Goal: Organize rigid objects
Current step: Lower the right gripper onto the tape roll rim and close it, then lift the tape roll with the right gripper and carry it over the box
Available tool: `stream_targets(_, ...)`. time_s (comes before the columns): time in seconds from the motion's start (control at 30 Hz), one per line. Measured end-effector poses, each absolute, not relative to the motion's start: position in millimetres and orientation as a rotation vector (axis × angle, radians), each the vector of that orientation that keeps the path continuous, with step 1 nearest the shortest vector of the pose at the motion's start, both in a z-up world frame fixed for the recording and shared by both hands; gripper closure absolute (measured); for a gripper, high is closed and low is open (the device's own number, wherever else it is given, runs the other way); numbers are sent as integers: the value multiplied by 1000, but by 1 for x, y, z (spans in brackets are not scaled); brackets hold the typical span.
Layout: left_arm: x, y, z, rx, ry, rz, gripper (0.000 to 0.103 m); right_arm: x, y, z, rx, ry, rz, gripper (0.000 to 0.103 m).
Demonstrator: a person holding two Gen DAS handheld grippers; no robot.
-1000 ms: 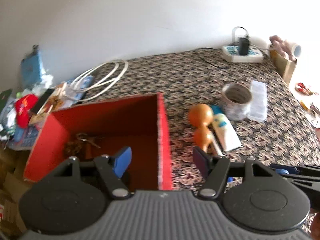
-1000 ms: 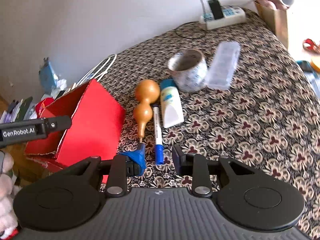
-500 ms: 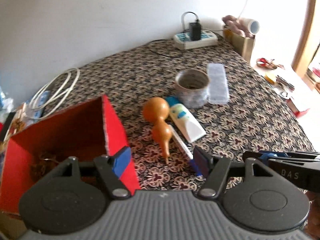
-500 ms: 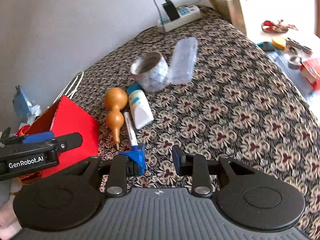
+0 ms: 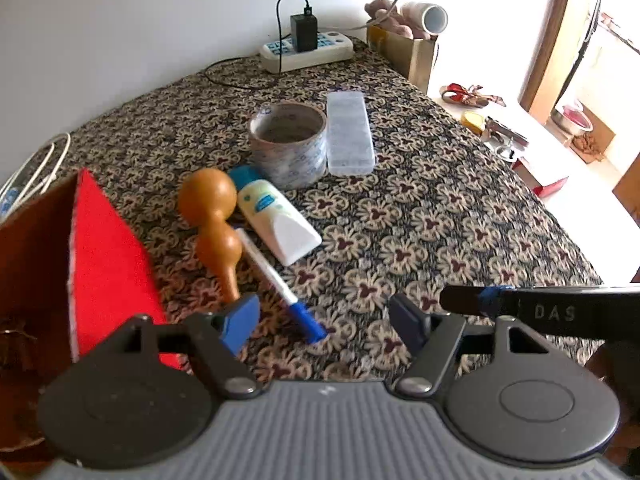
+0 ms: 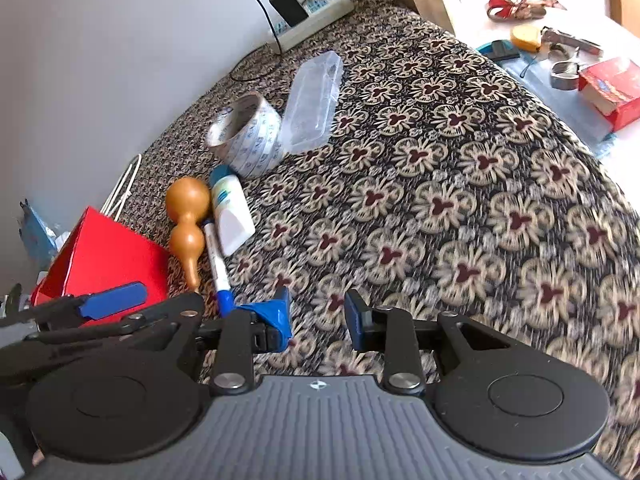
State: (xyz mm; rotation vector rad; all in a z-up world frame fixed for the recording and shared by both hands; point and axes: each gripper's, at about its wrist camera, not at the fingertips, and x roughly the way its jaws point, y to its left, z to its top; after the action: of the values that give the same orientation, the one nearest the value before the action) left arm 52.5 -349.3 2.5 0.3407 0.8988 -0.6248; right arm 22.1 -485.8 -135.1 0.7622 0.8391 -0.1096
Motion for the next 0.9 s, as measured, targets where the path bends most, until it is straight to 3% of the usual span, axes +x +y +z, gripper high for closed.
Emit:
stream_targets(0.5, 153, -377, 13, 80, 846, -435, 31, 162, -572, -109, 817, 729, 171, 87)
stream_targets(0.9, 176, -423, -26, 182, 842, -467, 29, 257, -562, -132, 777, 803, 296, 87)
